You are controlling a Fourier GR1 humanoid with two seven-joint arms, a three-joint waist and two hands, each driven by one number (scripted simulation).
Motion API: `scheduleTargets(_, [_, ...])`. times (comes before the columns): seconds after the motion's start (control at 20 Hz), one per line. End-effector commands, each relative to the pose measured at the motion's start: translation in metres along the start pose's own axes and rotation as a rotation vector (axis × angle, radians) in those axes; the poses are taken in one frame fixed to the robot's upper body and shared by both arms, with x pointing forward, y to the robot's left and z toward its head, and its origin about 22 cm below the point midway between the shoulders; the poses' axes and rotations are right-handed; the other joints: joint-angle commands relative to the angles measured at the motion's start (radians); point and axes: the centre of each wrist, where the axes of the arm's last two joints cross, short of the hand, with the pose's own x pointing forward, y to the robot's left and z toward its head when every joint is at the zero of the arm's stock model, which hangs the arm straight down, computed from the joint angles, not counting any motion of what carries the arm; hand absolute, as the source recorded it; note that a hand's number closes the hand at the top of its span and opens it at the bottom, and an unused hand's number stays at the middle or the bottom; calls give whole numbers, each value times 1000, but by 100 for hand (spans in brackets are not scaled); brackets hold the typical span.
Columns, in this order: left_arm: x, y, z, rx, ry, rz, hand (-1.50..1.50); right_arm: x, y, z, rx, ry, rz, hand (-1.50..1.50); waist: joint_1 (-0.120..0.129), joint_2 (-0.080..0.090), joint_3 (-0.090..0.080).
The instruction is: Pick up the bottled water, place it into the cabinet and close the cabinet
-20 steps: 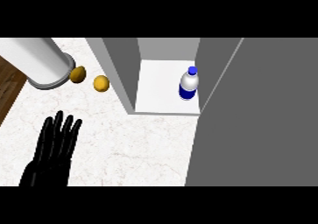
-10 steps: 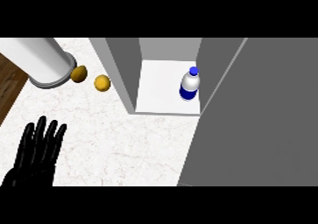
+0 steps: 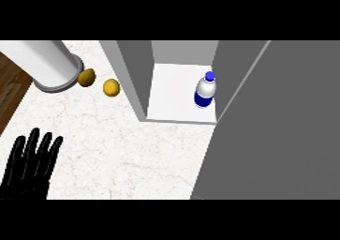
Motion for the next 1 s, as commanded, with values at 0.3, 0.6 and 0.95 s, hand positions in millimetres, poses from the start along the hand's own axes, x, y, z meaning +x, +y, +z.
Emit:
scheduleTargets(0.3, [9, 9, -3, -30, -21, 2, -150, -1, 5, -39, -89, -49, -58, 150, 31, 15, -2])
scheduleTargets(0.6, [11, 13, -2, -50, -10, 19, -150, -1, 1, -36, -102, -64, -89, 150, 40, 22, -2])
scheduleTargets(0.95, [16, 13, -2, -76, -25, 23, -150, -16, 5, -44, -26, -44, -206, 150, 92, 40, -1])
